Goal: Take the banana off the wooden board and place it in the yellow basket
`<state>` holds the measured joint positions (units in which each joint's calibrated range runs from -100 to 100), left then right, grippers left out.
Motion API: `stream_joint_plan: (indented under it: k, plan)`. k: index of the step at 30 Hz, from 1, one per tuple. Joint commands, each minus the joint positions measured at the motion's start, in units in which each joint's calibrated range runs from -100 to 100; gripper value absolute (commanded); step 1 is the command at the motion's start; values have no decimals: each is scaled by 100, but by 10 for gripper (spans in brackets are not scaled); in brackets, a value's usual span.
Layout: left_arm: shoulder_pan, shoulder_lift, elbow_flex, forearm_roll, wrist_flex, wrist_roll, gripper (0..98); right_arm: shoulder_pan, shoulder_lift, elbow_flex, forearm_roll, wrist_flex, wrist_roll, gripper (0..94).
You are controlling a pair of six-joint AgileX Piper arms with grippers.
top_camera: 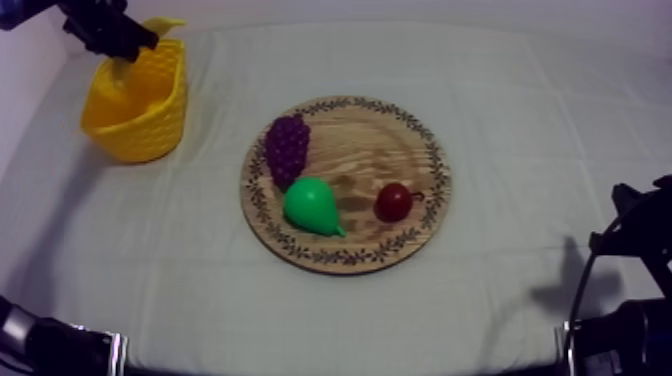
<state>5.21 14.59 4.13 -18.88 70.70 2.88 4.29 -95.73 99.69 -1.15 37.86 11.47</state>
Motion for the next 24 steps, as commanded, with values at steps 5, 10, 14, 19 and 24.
stream_joint_plan:
  k: [5,10,14,19,24]
  plan:
    - [-277,182,622,16,-374,81,274,0,-2,-3,1,4,0,3]
    - [-315,401,711,52,-581,129,275,0,-2,-3,1,4,-2,3]
    - [-326,578,593,94,-661,148,278,0,-2,-3,1,4,-2,3]
    - [-387,804,374,171,-769,140,290,0,-2,-3,1,4,-2,3]
    - [-456,1026,261,255,-945,110,322,0,-2,-3,1,4,-2,3]
